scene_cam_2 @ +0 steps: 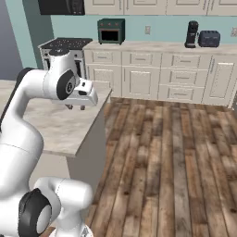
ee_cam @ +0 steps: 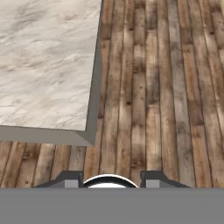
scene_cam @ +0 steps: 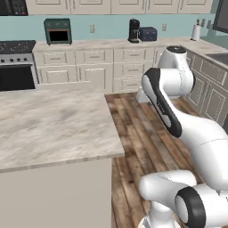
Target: Restock the sink supplies by placing the sponge and soap dispenser on the counter and next to the sink. Make sure the soap dispenser is upright.
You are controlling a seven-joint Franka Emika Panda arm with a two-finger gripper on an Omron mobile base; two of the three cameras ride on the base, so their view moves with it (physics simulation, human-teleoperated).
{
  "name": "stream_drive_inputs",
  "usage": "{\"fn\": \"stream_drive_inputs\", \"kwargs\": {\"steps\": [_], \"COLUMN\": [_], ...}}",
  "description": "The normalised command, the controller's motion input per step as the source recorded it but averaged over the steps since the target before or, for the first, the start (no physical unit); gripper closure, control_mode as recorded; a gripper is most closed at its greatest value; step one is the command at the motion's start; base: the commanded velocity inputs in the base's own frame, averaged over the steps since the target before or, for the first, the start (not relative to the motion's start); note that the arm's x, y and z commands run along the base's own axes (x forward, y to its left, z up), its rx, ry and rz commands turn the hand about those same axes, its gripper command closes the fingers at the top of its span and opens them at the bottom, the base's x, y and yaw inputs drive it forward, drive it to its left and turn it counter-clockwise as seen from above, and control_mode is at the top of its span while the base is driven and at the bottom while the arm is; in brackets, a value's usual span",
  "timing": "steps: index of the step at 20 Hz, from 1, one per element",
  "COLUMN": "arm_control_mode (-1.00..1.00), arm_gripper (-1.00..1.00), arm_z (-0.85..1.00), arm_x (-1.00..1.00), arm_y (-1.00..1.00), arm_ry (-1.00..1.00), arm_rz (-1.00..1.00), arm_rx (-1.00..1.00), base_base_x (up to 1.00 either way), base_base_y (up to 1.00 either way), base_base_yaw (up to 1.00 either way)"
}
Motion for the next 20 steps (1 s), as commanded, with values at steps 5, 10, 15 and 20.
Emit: {"fn": "stream_drive_inputs", "kwargs": {"steps": [5,10,15,20], "arm_control_mode": [1.00,1.00,1.00,1.00], "arm_gripper": [-1.00,-1.00,-1.00,-1.00], "arm_z": [0.00,0.00,0.00,0.00], "arm_x": [-0.02,0.00,0.00,0.00], "arm_y": [0.00,0.00,0.00,0.00], "arm_ry": [-0.01,0.00,0.00,0.00], "arm_rz": [0.00,0.00,0.00,0.00], "arm_rx": [0.00,0.00,0.00,0.00], "base_base_x": [-0.03,0.32,0.94,1.00], "base_base_y": [-0.38,-1.00,-1.00,-0.80], "base_base_yaw": [0.00,0.15,0.26,0.32]}}
